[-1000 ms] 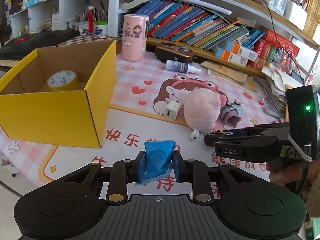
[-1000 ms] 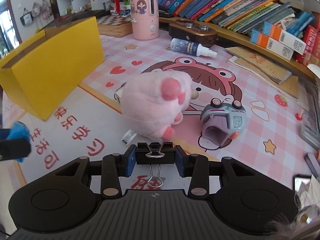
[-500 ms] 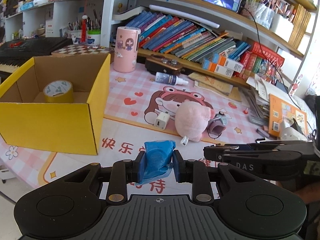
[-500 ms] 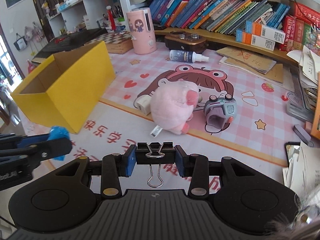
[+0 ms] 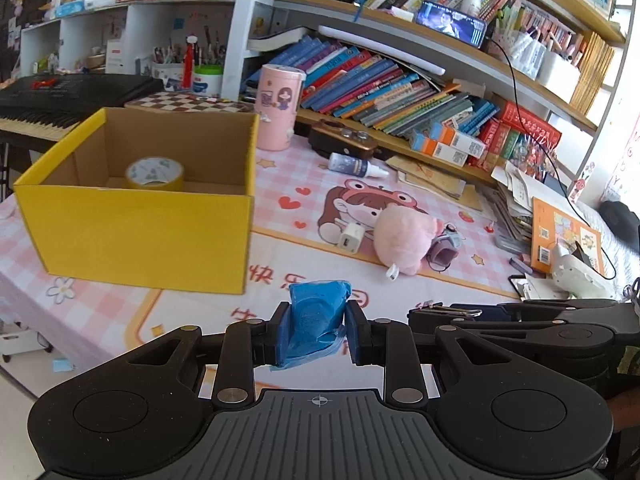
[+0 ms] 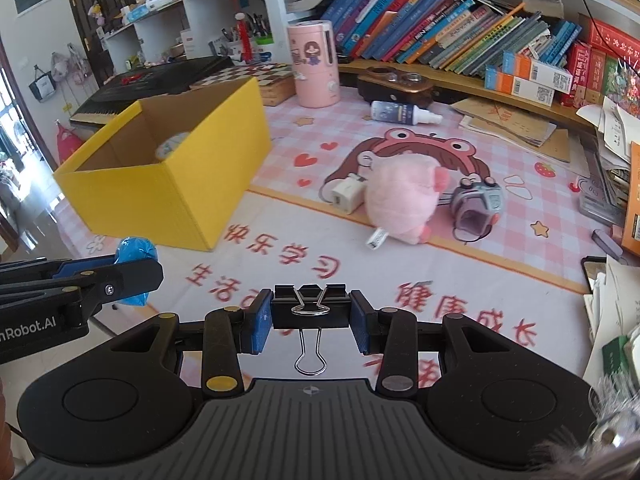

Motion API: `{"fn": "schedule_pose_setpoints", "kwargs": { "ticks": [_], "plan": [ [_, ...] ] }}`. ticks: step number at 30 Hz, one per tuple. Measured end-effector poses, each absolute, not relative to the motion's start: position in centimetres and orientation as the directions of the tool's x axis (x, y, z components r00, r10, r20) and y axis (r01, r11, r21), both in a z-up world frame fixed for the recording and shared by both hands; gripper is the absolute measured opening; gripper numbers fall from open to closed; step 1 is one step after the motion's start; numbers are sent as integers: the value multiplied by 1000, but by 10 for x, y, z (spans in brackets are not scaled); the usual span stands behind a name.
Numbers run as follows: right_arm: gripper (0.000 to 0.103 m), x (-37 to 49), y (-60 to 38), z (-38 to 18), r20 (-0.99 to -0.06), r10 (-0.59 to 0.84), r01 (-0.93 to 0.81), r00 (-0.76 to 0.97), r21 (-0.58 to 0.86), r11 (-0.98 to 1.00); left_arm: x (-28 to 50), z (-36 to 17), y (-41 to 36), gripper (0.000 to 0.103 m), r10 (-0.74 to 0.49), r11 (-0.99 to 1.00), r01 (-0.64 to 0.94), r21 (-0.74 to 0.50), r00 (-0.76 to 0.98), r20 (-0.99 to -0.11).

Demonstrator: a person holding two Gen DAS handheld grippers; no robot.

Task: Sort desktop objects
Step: 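Carry the blue packet and binder clip over the yellow cardboard box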

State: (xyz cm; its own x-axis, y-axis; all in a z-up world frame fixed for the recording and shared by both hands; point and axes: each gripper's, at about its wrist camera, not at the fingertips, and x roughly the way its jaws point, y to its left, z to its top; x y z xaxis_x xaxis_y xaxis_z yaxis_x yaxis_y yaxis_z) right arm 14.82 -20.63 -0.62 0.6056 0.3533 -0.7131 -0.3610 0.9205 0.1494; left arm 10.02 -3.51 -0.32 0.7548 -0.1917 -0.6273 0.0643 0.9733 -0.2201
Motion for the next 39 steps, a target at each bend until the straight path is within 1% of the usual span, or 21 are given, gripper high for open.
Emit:
{"fn": "schedule_pose_setpoints", "kwargs": {
  "ticks": [24,31,39],
  "plan": [
    [38,61,-119,-5,-722,353,-381,596,133,915,26,-2,48,26,-215,966,72,-250,761,-612],
    [38,41,-99,-7,-725,367,-396,583,141,908,7,-5,68,26,-206,966,53,-254,752,-626],
    [38,23,-75,-8,-725,386,-424,571,143,894,-13,-6,90,26,-187,966,28,-257,764,-618]
  ]
}}
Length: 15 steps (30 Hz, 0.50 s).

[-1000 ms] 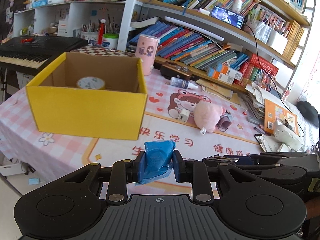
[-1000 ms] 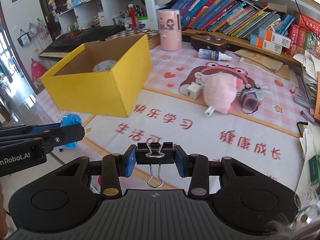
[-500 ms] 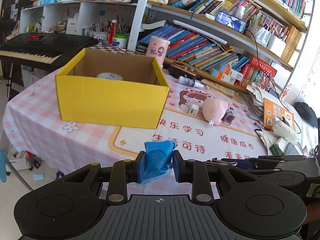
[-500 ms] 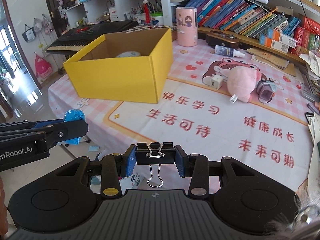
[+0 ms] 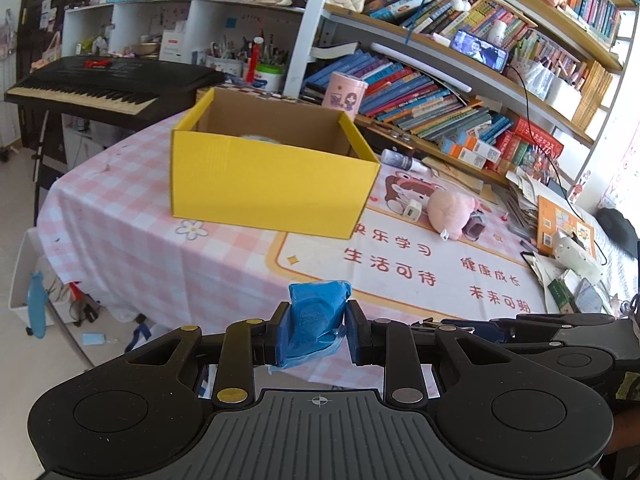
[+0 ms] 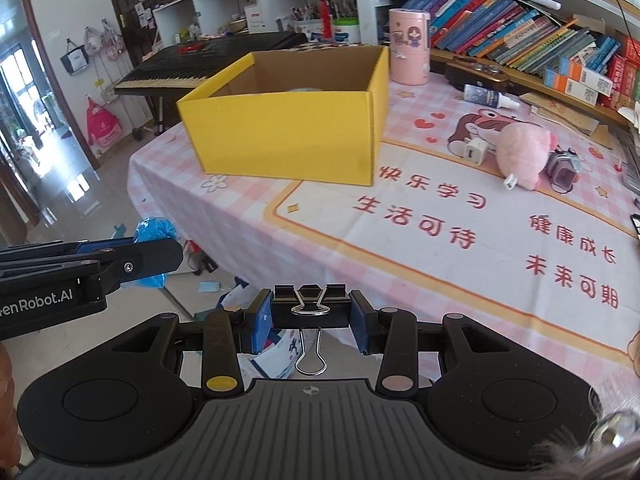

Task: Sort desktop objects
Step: 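Carry the blue packet and binder clip over the yellow cardboard box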

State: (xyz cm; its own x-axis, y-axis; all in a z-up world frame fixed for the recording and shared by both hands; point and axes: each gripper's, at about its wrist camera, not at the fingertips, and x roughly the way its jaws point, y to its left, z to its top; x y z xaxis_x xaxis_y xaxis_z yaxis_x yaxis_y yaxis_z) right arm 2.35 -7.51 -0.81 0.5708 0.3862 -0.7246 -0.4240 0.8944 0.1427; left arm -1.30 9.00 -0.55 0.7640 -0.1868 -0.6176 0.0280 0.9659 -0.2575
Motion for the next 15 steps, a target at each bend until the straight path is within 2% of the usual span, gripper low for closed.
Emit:
{"fn": "schedule_pose_setpoints", "kwargs": {
  "ticks": [15],
  "plan": [
    [38,12,-46,-8,-730,399,-470,554,121,874,-32,-7,119,26,-165,959,-15,-283,781,-602]
  ]
}}
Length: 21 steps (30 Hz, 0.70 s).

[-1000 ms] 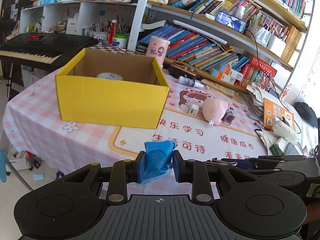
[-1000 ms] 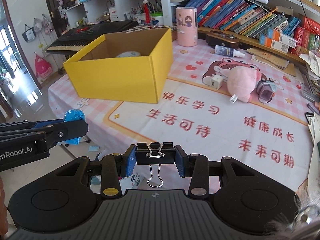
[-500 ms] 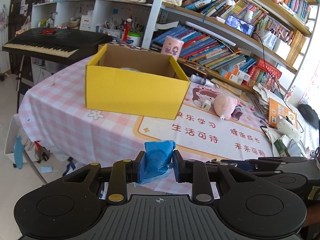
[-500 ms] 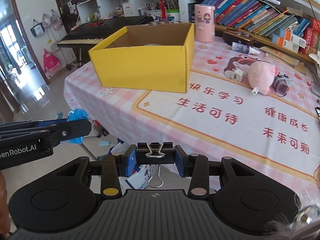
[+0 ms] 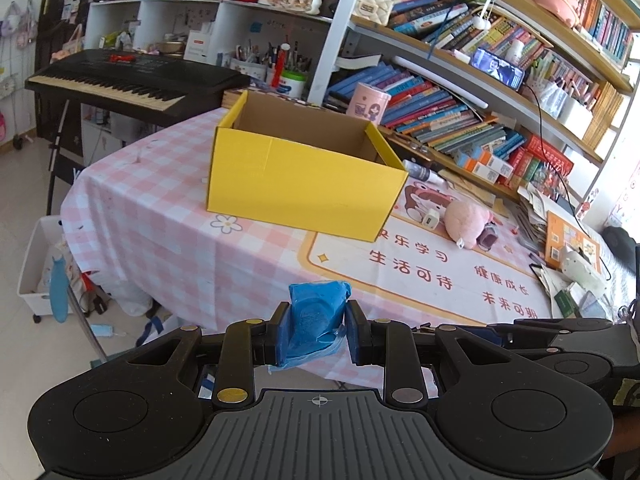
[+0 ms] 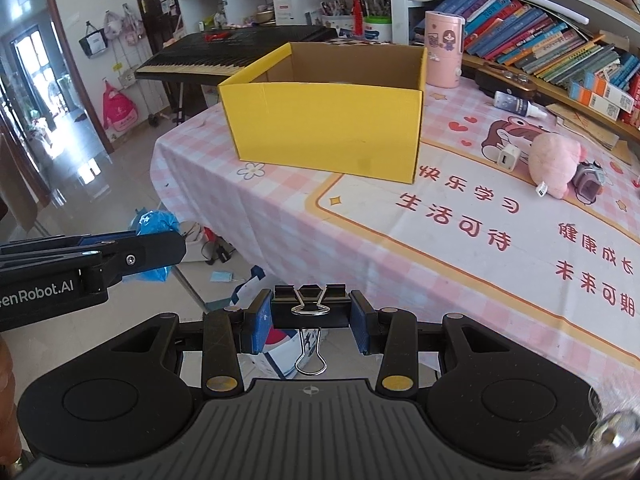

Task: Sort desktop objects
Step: 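Carry the blue packet and binder clip over the yellow cardboard box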

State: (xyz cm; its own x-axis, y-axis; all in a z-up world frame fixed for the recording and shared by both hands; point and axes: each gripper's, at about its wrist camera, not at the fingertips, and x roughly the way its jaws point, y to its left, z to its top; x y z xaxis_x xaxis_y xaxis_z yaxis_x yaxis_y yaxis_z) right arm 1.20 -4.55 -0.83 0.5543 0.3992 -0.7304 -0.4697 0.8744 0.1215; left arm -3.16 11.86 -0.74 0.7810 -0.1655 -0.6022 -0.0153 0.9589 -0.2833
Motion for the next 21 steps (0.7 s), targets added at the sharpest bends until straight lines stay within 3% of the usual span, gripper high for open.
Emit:
{"fn": "schedule_pose_setpoints", "kwargs": {
  "ticks": [21],
  "plan": [
    [38,32,-34,-7,-733,395,-479,554,107,871,-13,-10,129,26,-167,955,-22,-297,785,-596]
  ]
}}
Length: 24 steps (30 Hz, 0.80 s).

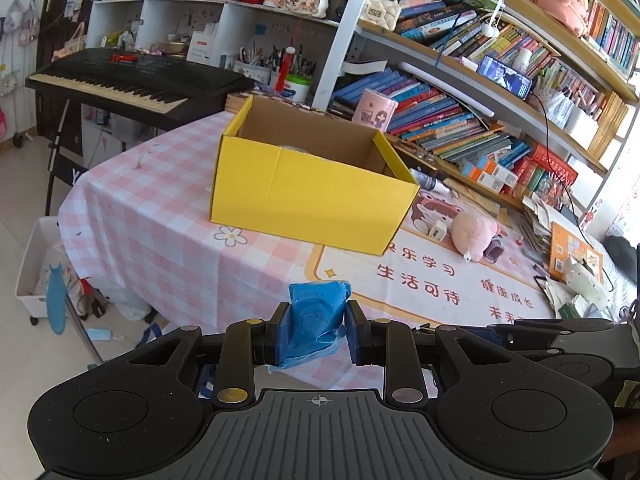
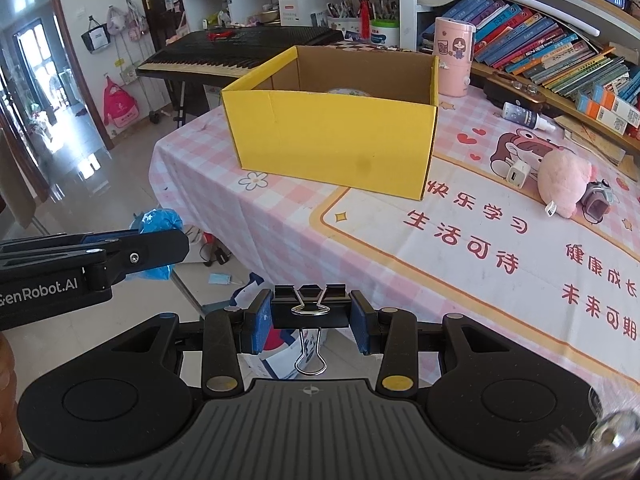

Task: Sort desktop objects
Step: 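Carry the blue packet and binder clip over the yellow cardboard box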

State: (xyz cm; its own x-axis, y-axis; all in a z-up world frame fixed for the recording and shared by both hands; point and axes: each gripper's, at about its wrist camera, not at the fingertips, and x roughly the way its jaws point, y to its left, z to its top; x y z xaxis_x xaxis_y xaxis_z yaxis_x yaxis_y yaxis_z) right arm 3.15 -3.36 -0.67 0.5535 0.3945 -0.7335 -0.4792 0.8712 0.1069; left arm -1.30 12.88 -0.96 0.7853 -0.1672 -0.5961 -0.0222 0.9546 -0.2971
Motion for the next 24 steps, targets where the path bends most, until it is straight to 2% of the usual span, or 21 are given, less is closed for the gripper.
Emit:
{"fn": "schedule_pose_setpoints", "kwargs": {
  "ticks": [10,24],
  "plan": [
    [38,71,-33,2,-702,432,-521,566,102,847,16,-5,130,26,-124,959,-56,-278,799,-588],
    [38,150,-40,42,-594,500,-569,631,83,818,85,28,119,26,-75,978,-31,-206,870,-488]
  ]
}}
